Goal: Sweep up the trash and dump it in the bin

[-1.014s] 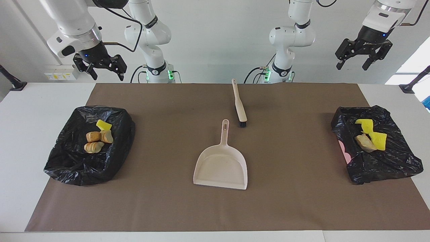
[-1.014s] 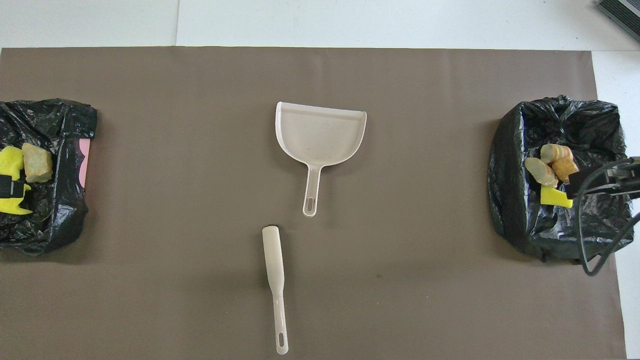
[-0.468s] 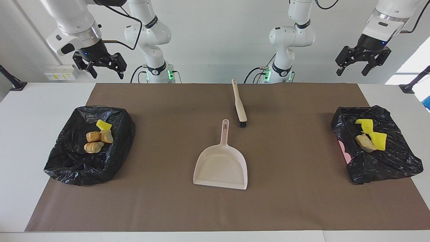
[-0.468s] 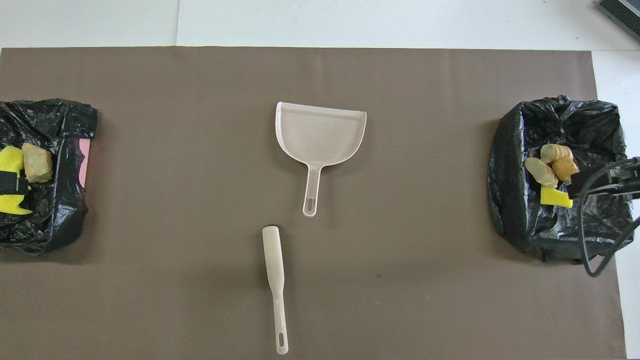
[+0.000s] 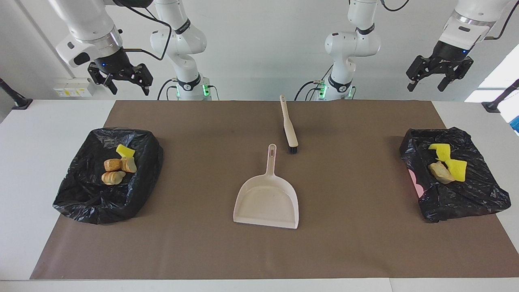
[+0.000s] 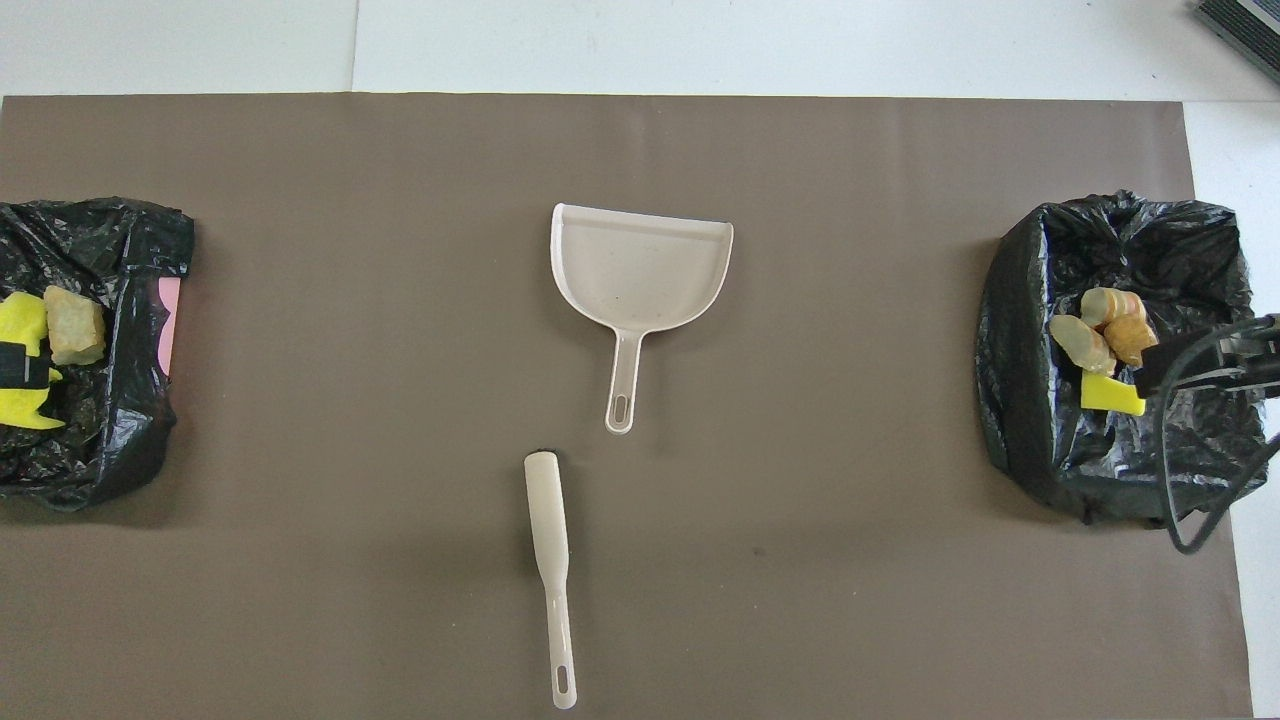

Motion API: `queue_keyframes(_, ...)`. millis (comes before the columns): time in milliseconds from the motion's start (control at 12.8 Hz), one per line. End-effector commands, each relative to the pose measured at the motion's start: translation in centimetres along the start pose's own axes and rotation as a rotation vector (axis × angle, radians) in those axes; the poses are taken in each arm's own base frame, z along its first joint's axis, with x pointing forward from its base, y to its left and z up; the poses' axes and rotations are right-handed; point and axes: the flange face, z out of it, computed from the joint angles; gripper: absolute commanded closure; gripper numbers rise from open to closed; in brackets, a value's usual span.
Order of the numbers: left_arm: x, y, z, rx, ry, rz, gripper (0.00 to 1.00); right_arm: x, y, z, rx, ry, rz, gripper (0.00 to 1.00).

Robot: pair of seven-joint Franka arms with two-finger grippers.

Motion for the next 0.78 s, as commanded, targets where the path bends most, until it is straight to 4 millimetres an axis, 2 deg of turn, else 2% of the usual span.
queue_keyframes(0,-0.4,-0.4,0.1,0.014,0.001,-0.011,0.00,-0.5,0.1,-0.4,0.019,0.005,-0.027,0.00)
queue_keyframes(312,-0.3,-0.5,0.3,0.015,-0.005,-0.016,0.00,-0.5,0.2,-0.3,0.019,0.003,-0.025,0.00)
queue_keyframes(468,-0.4,-2.0,0.3,0.017,-0.004,-0.043,0.00,-0.5,0.3,-0.3,0.019,0.003,-0.024,0.00)
queue_keyframes(702,-1.2,-7.9,0.1,0.026,-0.002,-0.160,0.00,-0.5,0.3,-0.4,0.019,0.005,-0.024,0.00)
